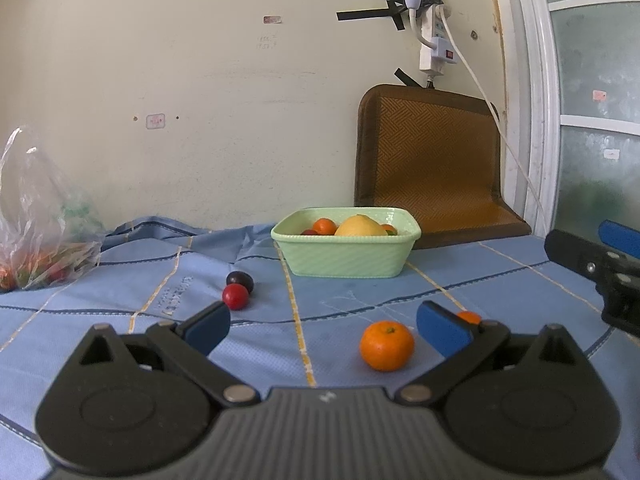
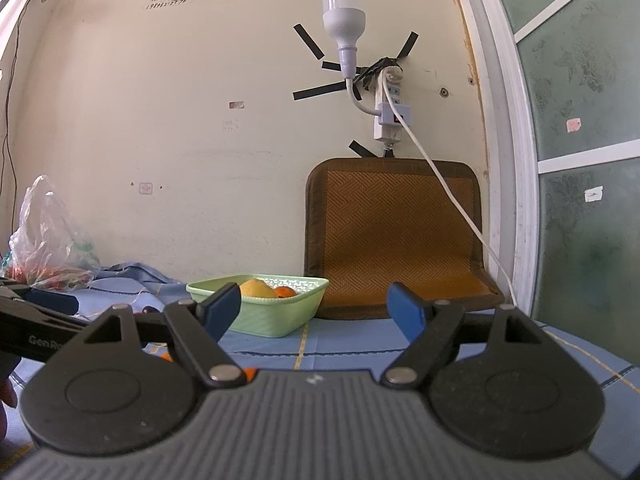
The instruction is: Organize fruits
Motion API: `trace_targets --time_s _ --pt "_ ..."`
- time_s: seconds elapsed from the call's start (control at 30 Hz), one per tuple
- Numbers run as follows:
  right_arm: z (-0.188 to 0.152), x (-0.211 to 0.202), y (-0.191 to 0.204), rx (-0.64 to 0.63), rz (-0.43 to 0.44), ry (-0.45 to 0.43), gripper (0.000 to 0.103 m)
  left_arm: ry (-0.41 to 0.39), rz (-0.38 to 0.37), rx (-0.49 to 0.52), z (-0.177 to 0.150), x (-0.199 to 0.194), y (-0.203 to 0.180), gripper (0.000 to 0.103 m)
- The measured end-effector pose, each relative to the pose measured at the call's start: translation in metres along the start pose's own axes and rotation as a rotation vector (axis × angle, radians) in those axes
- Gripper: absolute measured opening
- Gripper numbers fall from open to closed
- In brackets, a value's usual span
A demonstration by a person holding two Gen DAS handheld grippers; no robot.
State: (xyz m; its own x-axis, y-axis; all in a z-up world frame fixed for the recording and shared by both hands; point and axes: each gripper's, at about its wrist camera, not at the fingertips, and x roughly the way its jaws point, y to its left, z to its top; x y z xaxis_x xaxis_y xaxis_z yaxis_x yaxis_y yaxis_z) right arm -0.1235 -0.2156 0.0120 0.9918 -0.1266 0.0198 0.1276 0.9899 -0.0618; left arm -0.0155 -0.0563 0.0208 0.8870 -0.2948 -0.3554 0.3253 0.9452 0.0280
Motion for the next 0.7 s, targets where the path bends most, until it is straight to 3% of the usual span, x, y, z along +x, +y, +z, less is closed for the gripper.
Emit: trace_targets --time_s 0.7 --pt "0.0004 -0.0012 -0.0016 0.001 0.0 -0.004 0.082 0.018 0.003 -0.022 0.0011 0.0031 0.0048 0.103"
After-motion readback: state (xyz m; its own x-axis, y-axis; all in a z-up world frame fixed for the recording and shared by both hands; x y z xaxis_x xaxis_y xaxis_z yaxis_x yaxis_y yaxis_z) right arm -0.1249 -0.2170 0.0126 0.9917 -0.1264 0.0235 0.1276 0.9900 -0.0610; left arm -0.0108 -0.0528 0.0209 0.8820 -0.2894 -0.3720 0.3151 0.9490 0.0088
